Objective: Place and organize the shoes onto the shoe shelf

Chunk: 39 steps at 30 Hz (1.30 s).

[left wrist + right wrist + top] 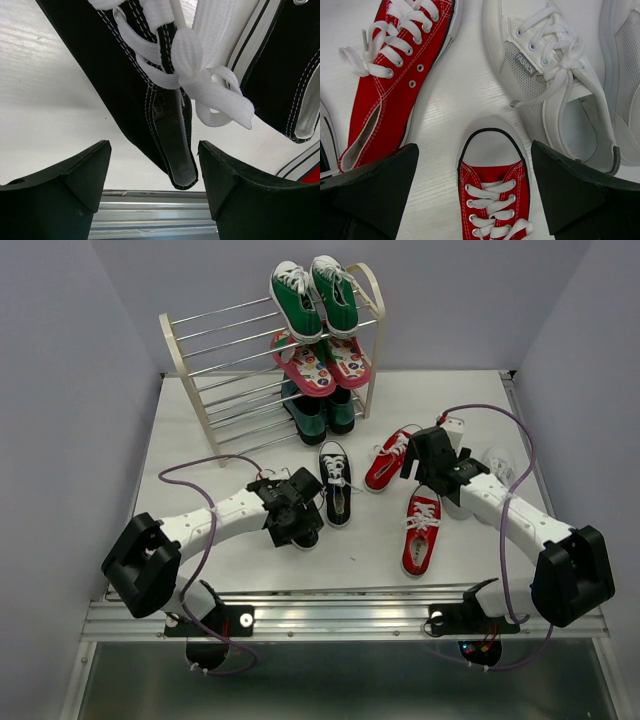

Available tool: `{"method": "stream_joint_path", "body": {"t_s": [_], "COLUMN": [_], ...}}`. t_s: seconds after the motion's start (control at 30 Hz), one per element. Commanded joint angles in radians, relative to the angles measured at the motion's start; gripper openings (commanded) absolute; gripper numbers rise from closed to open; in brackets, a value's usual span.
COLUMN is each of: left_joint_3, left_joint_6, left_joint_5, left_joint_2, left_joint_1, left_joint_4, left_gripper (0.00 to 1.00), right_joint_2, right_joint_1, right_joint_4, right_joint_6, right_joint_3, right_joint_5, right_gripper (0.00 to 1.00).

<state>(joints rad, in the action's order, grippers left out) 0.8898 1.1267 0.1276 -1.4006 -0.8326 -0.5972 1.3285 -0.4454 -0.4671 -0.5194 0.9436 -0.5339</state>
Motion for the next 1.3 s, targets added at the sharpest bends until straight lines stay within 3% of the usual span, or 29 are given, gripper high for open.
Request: {"method": "stream_joint_path", "body": {"t_s": [0.0, 0.13, 0.43, 0.53, 0.57, 0.6, 1.07, 1.27], "left_joint_3": [0.067, 0.110, 0.110, 0.115, 0.116, 0.118, 0.130, 0.167], "left_joint_6": [0.030, 0.036, 0.036, 0.028, 0.025, 0.024, 0.061, 0.061], "left_joint_5": [0.006, 0.017, 0.018, 0.023, 0.024, 0.024, 0.181, 0.243], "left_joint_2": [-0.026, -0.072, -0.123, -0.132, -0.132, -0.133, 0.110, 0.144], "left_joint_1": [-0.016, -0.019, -0.019, -0.019, -0.019, -0.019, -0.039, -0.054], "left_joint_4": [-0.067, -0.107, -0.102, -0.098, -0.098, -0.101, -0.292, -0.336], "left_gripper": [0.79, 0.65, 0.49, 0.24, 0.02, 0.00, 0.00, 0.00], "right_joint_2": [-0.002, 0.001, 0.006, -0.002, -0.005, -0.005, 0.006, 0.024], "right_joint_1": [0.002, 0.002, 0.002, 0.002, 0.002, 0.002, 0.002, 0.002], "right_joint_4": [0.001, 0.002, -0.005, -0.005, -0.005, -0.007, -0.005, -0.007], "right_joint_6": [-0.011, -0.011, -0.013, -0.016, -0.016, -0.014, -0.005, -0.001], "right_joint_3": [-0.012, -0.017, -0.019, -0.019, -0.019, -0.020, -0.016, -0.012], "right_joint_5": [-0.040, -0.044, -0.054, -0.058, -0.055, -0.057, -0.052, -0.052], "right_gripper": [1.00, 1.00, 1.00, 1.00, 1.00, 1.00, 1.00, 1.00]}}
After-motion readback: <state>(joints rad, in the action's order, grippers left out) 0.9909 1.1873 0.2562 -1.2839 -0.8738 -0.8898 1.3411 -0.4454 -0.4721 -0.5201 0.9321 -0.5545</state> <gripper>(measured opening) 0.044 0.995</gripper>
